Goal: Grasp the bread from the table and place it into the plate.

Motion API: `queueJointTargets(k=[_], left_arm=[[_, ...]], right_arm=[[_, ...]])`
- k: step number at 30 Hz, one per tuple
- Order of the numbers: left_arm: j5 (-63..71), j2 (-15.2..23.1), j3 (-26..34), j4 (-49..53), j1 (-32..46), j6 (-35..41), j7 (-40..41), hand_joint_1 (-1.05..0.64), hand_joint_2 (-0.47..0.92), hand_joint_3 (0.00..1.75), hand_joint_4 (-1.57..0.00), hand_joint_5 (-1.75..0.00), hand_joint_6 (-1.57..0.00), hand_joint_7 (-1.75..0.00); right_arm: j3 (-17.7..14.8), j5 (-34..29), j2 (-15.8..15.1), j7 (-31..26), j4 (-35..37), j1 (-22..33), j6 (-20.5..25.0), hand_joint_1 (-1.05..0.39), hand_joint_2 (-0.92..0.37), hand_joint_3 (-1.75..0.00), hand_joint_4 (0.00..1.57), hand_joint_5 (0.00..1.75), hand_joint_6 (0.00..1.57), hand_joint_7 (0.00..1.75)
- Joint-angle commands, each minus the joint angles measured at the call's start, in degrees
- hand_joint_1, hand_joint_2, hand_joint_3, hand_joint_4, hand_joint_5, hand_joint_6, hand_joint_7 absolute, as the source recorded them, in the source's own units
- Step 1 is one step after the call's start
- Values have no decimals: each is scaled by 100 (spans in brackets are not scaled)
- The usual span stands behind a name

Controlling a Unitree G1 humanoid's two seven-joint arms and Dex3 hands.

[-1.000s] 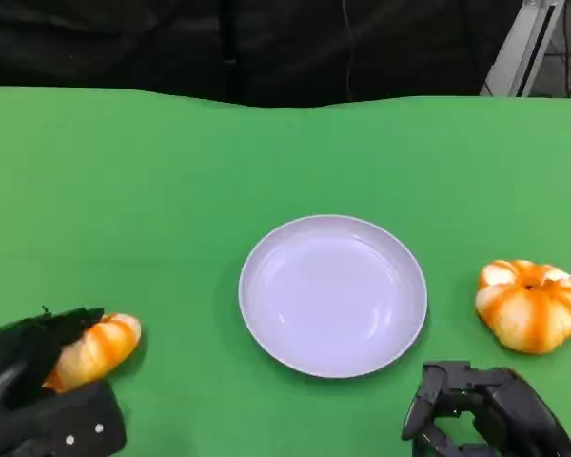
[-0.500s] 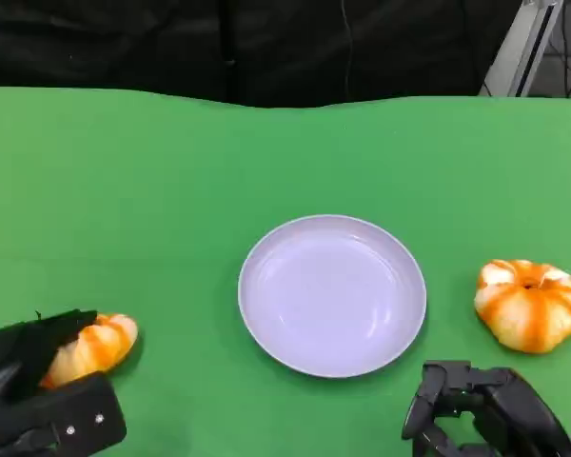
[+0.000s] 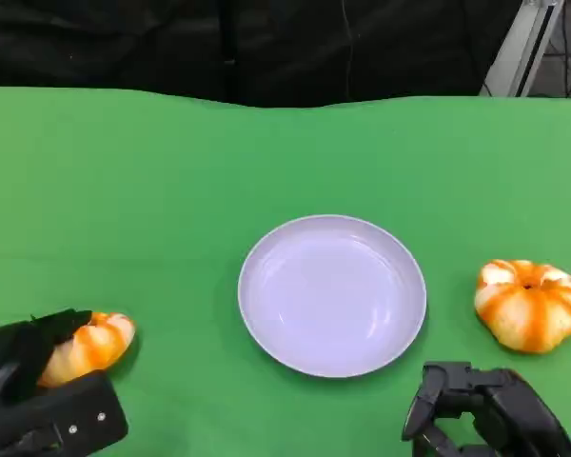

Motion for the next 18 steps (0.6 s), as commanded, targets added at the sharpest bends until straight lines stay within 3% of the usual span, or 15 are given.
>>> queueJointTargets(k=[1,2,3,4,5,6,8,9,11,18], left_arm=[[85,22,-4,176,64,161,317,-13,80,0,-65,-5,-65,-3],[98,-14,12,223,61,130,508,-17,85,0,-70,-56,-85,-5],[106,-37,19,262,56,106,649,-18,87,0,-63,-87,-92,-5],[80,-65,38,310,51,35,801,-19,88,0,-59,-104,-96,-4],[55,-76,43,345,44,-16,881,-19,89,1,-56,-136,-97,-33],[35,-82,41,377,36,-55,944,-19,89,0,-54,-148,-85,-67],[-20,-105,54,431,24,-134,1049,-19,89,0,-53,-157,-72,-99],[-61,-127,71,451,21,-177,1099,-17,89,0,-54,-167,-60,-133],[-125,-170,100,475,22,-229,1178,-16,89,0,-56,-173,-52,-156],[-177,-211,106,494,28,-314,1296,-12,86,0,-61,-175,-51,-164]], right_arm=[[-16,43,-48,3,-15,36,27,-10,-64,-93,84,146,86,117],[-16,41,-44,-4,-23,36,34,-10,-63,-93,84,147,87,117],[-16,39,-42,-8,-28,36,40,-10,-63,-93,85,147,87,117],[-16,47,-41,1,-19,28,30,-10,-62,-94,85,147,87,117],[-15,54,-41,10,-10,22,21,-10,-62,-94,85,147,87,117],[-15,58,-41,17,-4,17,15,-10,-62,-95,85,147,87,117],[-15,53,-35,13,14,10,-1,-10,-62,-96,84,147,86,117],[-15,38,-31,0,21,9,-8,-10,-62,-96,84,147,86,117],[-10,19,-28,-17,15,16,-3,-9,-62,-95,84,146,87,117],[-8,7,-28,-24,30,12,-26,-10,-63,-94,84,146,86,117]])
